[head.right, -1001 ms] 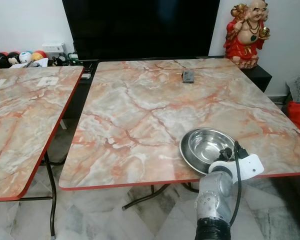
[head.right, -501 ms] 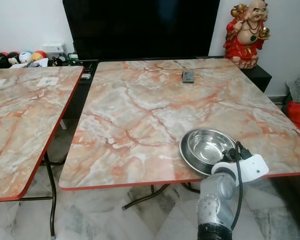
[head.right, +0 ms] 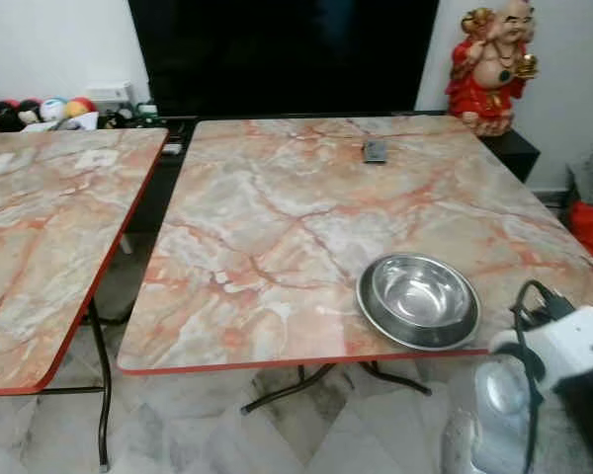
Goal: Setting the table
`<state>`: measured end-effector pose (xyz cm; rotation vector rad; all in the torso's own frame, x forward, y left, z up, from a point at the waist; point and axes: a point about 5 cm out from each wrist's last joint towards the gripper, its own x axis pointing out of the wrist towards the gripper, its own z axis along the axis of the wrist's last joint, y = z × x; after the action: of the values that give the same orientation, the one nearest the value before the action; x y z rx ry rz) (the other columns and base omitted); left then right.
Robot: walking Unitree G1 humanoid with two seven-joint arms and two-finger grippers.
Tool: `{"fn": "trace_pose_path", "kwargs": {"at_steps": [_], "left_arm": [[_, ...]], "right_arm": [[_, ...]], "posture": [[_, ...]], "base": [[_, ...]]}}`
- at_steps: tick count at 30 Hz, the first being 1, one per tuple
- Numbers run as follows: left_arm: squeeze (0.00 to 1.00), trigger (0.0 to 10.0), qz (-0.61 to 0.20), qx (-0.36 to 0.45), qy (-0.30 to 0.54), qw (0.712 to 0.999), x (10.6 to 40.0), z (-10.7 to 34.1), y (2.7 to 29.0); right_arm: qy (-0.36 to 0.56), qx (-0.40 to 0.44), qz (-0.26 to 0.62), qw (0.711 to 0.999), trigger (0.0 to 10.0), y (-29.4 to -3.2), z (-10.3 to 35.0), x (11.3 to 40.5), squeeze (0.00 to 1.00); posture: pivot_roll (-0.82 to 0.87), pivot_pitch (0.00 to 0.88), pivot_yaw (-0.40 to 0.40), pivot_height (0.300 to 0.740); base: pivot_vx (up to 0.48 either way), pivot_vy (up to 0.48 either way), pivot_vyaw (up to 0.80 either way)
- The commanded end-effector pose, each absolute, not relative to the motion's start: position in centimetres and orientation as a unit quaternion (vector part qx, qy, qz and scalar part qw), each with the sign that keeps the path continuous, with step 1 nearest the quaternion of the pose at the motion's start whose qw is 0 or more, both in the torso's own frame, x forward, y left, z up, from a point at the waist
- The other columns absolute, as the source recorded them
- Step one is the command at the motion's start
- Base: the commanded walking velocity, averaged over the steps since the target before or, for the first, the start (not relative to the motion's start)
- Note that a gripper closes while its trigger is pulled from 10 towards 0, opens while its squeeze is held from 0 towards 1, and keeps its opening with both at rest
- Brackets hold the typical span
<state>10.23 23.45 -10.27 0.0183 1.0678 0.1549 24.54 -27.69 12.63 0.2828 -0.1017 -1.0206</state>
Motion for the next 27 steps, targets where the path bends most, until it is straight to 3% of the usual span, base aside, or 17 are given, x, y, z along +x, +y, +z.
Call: {"fn": "trace_pose_path", "kwargs": {"at_steps": [1, 4, 12, 24, 26, 27], "left_arm": [[0.00, 10.0, 0.076, 0.011, 0.520, 0.851, 9.6, -10.4, 23.6], [0.00, 10.0, 0.080, 0.011, 0.521, 0.850, 9.6, -10.4, 23.6], [0.00, 10.0, 0.089, 0.010, 0.519, 0.850, 9.7, -10.4, 23.7], [0.00, 10.0, 0.096, 0.006, 0.519, 0.849, 9.7, -10.4, 23.8], [0.00, 10.0, 0.094, 0.009, 0.513, 0.853, 10.3, -10.2, 23.9], [0.00, 10.0, 0.094, 0.009, 0.513, 0.853, 10.3, -10.2, 23.9]], "right_arm": [[-0.023, 0.076, -0.531, 0.844, 10.0, -29.8, 12.2, 22.0, 0.00], [0.062, 0.069, -0.526, 0.845, 10.0, -30.2, 8.6, 20.0, 0.00], [0.202, 0.173, -0.393, 0.880, 10.0, -27.3, 0.5, 20.5, 0.00], [0.358, 0.066, -0.220, 0.905, 10.0, -23.4, -4.7, 20.1, 0.00], [0.424, 0.031, -0.097, 0.900, 10.0, -20.4, -7.1, 19.4, 0.00], [0.424, 0.031, -0.097, 0.900, 10.0, -20.4, -7.1, 19.4, 0.00]], "posture": [[-0.04, 0.002, -0.013, 0.740], [-0.05, 0.000, -0.017, 0.740], [-0.04, 0.000, -0.037, 0.740], [-0.01, 0.000, -0.033, 0.740], [0.00, 0.000, -0.019, 0.740], [0.00, 0.000, -0.019, 0.740]], "base": [[0.000, 0.000, 0.00], [0.000, 0.000, 0.00], [0.000, 0.000, 0.00], [0.000, 0.000, 0.00], [0.000, 0.000, 0.00], [0.000, 0.000, 0.00]]}}
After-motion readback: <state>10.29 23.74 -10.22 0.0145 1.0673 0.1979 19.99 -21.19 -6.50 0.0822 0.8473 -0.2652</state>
